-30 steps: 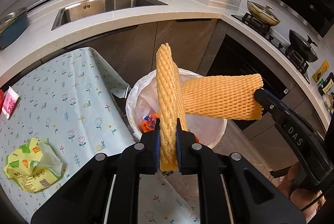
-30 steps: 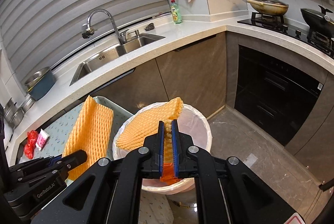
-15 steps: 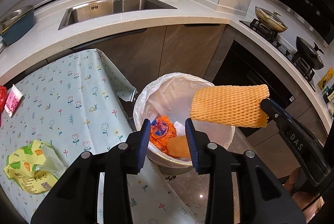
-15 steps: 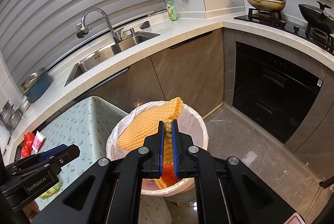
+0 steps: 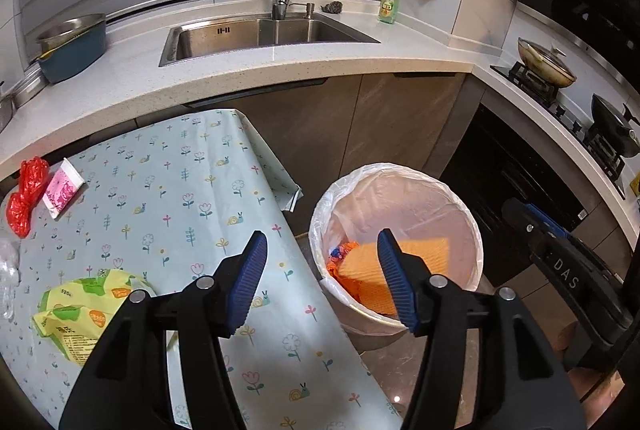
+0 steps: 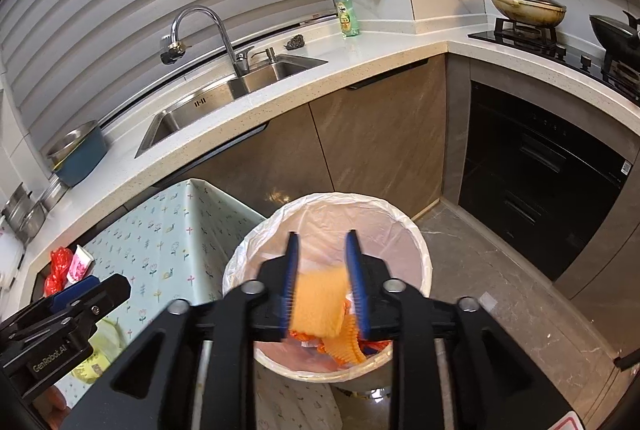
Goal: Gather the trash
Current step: 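Move both open tools back over the tissue pack and clear plastic bag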
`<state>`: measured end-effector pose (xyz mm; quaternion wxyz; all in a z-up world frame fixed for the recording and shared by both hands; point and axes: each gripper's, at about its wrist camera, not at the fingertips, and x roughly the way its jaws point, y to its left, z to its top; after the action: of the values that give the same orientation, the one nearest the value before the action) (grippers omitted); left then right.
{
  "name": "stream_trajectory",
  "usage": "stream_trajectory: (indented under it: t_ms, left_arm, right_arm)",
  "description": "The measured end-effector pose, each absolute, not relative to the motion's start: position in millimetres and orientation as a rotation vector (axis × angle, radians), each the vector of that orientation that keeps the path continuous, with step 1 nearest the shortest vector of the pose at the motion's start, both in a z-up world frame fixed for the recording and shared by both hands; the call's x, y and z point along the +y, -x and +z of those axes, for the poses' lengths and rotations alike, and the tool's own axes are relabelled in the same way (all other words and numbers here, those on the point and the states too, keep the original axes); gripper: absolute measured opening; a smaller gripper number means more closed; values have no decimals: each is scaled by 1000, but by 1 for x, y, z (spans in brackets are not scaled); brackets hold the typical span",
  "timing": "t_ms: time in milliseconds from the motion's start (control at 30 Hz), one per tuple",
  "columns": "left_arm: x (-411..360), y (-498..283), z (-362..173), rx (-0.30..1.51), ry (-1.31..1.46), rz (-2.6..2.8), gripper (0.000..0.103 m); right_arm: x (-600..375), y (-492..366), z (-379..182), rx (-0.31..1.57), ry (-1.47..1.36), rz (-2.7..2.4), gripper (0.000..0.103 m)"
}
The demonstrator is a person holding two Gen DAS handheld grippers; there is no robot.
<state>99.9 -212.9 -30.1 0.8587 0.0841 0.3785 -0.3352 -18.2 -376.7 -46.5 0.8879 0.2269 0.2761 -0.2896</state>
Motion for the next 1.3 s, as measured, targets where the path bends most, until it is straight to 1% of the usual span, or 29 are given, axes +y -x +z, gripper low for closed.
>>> stream_trajectory:
  t_ms: [100, 167, 300, 467, 533, 767, 967, 1167, 1300]
  left_arm:
    - [-203, -103, -28, 785, -172, -680, 56]
    - [-195, -106, -27, 779, -164, -662, 59]
    - [-177, -110, -25, 766, -150, -622, 64]
    - [-151, -116, -22, 756, -130, -570, 66]
    - [-139, -118, -21, 753, -120, -548, 68]
    - [-94, -127, -20, 748, -92, -469, 68]
    - [-52, -134, -22, 748, -72, -400, 69]
    - [-11, -142, -24, 745, -58, -325, 76]
    - [14, -148, -26, 746, -46, -290, 80]
  right_arm:
    - [-369, 14, -43, 567, -465, -589, 36]
    - [-364, 10, -40, 564, -463, -578, 40]
    - [-347, 3, -35, 562, -441, -543, 44]
    - [-320, -8, -28, 563, -409, -486, 50]
    - [-309, -13, -26, 566, -398, -465, 51]
    - [-269, -30, -24, 588, -362, -385, 51]
    - [-231, -44, -27, 614, -334, -308, 56]
    - [-192, -59, -36, 656, -310, -239, 57]
    - [-172, -66, -43, 676, -292, -210, 64]
